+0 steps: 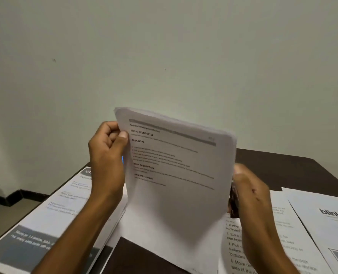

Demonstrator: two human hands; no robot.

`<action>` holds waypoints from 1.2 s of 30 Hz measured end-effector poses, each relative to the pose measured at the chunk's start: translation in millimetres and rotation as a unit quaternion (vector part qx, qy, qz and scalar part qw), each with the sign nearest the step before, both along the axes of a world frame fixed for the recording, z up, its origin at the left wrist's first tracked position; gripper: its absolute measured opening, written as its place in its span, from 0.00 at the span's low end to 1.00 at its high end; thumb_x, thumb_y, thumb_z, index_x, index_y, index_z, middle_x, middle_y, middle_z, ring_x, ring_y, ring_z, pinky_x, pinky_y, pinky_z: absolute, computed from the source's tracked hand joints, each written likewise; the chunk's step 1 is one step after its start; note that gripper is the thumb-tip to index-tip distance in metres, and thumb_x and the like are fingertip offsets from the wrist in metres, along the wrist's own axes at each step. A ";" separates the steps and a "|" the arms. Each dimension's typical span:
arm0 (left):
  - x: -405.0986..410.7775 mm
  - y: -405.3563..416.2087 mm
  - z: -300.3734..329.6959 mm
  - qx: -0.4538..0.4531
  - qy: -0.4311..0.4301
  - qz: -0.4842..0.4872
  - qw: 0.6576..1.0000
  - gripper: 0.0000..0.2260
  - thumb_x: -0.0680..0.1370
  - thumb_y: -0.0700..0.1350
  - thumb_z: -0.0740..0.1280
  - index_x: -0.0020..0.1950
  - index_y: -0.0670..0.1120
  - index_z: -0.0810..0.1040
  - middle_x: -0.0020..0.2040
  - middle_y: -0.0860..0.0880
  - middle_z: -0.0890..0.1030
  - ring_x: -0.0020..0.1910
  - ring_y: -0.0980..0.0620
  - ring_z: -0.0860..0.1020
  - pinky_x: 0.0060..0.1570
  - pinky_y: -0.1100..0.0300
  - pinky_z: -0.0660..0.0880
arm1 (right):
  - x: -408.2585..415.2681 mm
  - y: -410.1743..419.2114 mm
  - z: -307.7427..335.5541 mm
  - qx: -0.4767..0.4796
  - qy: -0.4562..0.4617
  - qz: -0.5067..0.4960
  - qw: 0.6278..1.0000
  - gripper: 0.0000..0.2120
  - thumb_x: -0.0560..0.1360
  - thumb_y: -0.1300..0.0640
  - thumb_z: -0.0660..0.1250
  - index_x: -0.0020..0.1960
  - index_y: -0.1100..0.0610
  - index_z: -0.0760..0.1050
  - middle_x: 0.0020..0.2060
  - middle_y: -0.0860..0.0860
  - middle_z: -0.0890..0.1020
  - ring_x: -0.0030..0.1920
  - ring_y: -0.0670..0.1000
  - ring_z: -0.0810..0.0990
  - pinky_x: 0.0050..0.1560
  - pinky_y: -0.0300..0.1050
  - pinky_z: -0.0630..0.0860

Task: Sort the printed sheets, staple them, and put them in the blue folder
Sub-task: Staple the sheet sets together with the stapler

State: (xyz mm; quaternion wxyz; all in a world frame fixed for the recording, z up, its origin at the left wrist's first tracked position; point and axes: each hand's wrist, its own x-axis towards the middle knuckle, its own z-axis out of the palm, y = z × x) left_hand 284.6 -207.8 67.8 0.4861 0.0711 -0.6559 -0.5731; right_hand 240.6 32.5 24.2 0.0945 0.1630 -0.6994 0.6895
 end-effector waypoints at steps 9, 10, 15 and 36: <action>-1.4 3.5 17.4 0.024 0.017 0.038 0.999 0.06 0.85 0.42 0.64 0.57 0.40 0.79 0.47 0.49 0.87 0.43 0.52 0.87 0.38 0.64 0.81 | 19.1 -9.1 -2.5 0.132 0.132 -0.019 0.982 0.13 0.77 0.31 0.63 0.55 0.35 0.79 0.52 0.36 0.79 0.53 0.40 0.81 0.48 0.30 0.79; -0.8 4.7 22.5 0.028 0.029 0.033 0.999 0.06 0.85 0.42 0.64 0.57 0.41 0.79 0.47 0.50 0.87 0.44 0.51 0.87 0.39 0.63 0.82 | 17.1 -11.8 -0.1 0.133 0.134 -0.022 0.982 0.11 0.77 0.34 0.62 0.54 0.35 0.78 0.53 0.36 0.79 0.54 0.40 0.80 0.49 0.31 0.80; 7.5 2.0 34.7 0.012 0.085 -0.001 0.996 0.06 0.86 0.43 0.63 0.57 0.43 0.78 0.49 0.50 0.86 0.46 0.51 0.86 0.40 0.60 0.83 | 8.1 -13.3 20.8 0.110 0.181 -0.014 0.977 0.07 0.80 0.39 0.61 0.56 0.34 0.75 0.54 0.35 0.78 0.57 0.40 0.80 0.49 0.30 0.81; -42.0 -19.3 3.6 -0.026 -0.220 -0.174 0.959 0.07 0.82 0.45 0.65 0.55 0.43 0.79 0.46 0.45 0.88 0.45 0.42 0.86 0.44 0.49 0.80 | -9.8 12.8 3.9 0.146 -0.177 0.117 0.966 0.26 0.73 0.30 0.72 0.63 0.44 0.77 0.54 0.44 0.87 0.53 0.51 0.87 0.59 0.58 0.83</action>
